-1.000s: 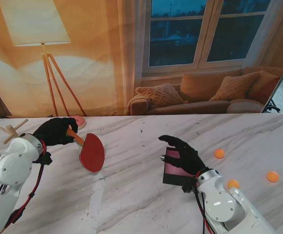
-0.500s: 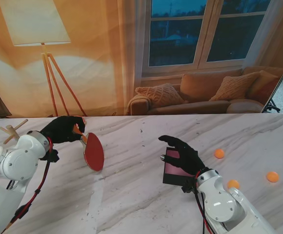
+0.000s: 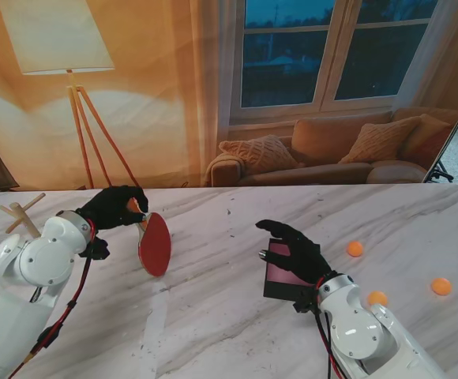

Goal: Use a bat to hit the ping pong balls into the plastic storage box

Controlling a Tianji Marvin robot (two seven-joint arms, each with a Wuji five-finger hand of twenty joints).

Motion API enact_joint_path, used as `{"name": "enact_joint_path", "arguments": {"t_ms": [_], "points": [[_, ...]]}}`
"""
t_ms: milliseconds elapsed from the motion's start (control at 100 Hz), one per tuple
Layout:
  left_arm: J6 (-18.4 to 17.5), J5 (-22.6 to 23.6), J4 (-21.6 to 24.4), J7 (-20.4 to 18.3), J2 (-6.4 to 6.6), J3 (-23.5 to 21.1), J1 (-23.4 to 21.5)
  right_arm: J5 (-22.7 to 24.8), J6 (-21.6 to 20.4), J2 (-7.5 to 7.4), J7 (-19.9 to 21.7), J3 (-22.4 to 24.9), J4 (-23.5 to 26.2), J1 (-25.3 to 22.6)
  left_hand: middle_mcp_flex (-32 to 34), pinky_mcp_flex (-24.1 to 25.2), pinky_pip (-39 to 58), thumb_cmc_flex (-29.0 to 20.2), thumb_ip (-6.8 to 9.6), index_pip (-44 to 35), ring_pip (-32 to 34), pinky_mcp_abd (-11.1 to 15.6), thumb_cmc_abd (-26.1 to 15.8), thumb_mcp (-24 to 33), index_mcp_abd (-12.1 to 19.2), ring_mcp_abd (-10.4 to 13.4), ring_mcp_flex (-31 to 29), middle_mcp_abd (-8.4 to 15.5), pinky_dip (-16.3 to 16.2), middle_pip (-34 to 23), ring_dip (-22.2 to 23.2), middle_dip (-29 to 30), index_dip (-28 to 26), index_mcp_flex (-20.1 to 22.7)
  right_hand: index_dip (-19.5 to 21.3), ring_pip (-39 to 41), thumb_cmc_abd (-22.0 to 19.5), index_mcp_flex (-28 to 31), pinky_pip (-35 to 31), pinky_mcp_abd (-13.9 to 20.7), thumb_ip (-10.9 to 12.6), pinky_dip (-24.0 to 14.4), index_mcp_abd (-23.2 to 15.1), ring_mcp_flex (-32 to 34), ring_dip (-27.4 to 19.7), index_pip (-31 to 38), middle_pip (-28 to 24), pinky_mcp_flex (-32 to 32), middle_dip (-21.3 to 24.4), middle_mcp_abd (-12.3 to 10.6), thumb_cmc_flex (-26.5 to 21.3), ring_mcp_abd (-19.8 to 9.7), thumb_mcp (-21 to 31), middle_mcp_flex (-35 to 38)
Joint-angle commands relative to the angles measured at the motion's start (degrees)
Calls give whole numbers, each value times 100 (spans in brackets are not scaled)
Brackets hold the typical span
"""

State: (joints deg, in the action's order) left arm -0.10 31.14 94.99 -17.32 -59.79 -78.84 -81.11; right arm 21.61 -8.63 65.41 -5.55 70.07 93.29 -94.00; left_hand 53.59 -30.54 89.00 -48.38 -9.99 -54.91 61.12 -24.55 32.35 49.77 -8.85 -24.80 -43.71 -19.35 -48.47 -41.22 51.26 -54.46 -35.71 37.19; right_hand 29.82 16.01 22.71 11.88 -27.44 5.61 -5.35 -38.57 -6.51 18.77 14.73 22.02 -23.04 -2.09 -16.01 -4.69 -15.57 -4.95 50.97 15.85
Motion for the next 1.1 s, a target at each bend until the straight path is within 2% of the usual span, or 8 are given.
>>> {"name": "enact_joint_path", "arguments": {"t_ms": [0,370,490,700,800,920,1020,1090], "points": [[21,12,-133,-89,-55,81,-20,-29,67,0,101,-6,35,-30,-186,99,-14,-231,68,-70,23,608,-98,-180,49,-652,134,104,-176,-15,59,102,51,103,43,38,-69,-21,11,154,135,-95,31,-153,78,12,-32,46,-51,-58,84,-14,-155,-242],[37,-559,-461,123,-146,341,162,-72,113,-3,142,-5,63,-40,-341,326,-200,-335,47,198,-127,506,-214,-632,68,-718,295,73,-300,-38,39,216,331,339,43,46,-143,-10,-1,152,147,-104,31,-162,82,23,-38,47,-53,-56,54,-5,-242,-242],[86,-694,-516,50,-145,419,213,-88,136,-4,156,0,75,-45,-541,572,-389,-400,81,435,-292,518,-303,-879,41,-701,497,68,-365,45,17,270,471,323,43,45,-157,-3,-1,152,150,-106,25,-170,82,27,-38,54,-53,-60,49,-8,-262,-246],[136,-917,-614,54,-170,522,241,-100,147,-4,163,10,80,-49,-766,823,-579,-442,102,746,-473,524,-282,-966,100,-661,704,62,-408,150,-11,301,642,385,39,47,-178,9,-2,146,156,-109,22,-171,83,27,-37,54,-53,-58,39,-8,-289,-243],[187,-1061,-637,107,-197,542,235,-102,153,-4,166,15,83,-52,-765,821,-588,-457,102,798,-457,525,-277,-963,81,-643,705,78,-429,138,8,246,671,412,37,46,-180,11,-3,150,159,-111,28,-174,83,27,-34,53,-52,-52,38,-2,-299,-249],[318,-1216,-611,173,-230,554,214,-114,158,-6,181,16,86,-53,-854,783,-529,-375,97,1202,-330,560,-270,-1075,-128,-679,684,84,-542,29,111,165,728,182,36,47,-186,15,-3,154,162,-112,25,-171,83,28,-33,54,-52,-61,35,-11,-306,-248],[330,-1267,-611,268,-257,561,210,-126,171,-7,193,14,93,-54,-650,361,-322,-291,117,1498,-163,568,-285,-959,-206,-677,335,102,-626,-119,142,154,606,184,35,49,-183,19,-3,149,163,-114,24,-175,84,29,-33,57,-53,-63,31,-9,-309,-252],[319,-1347,-607,336,-280,559,204,-125,174,-8,194,12,93,-53,-475,158,-193,-437,101,1427,-83,560,-301,-993,-213,-687,169,110,-472,-170,76,178,593,239,34,50,-187,16,-3,151,164,-114,21,-176,85,28,-36,57,-54,-63,32,-11,-311,-247]]}}
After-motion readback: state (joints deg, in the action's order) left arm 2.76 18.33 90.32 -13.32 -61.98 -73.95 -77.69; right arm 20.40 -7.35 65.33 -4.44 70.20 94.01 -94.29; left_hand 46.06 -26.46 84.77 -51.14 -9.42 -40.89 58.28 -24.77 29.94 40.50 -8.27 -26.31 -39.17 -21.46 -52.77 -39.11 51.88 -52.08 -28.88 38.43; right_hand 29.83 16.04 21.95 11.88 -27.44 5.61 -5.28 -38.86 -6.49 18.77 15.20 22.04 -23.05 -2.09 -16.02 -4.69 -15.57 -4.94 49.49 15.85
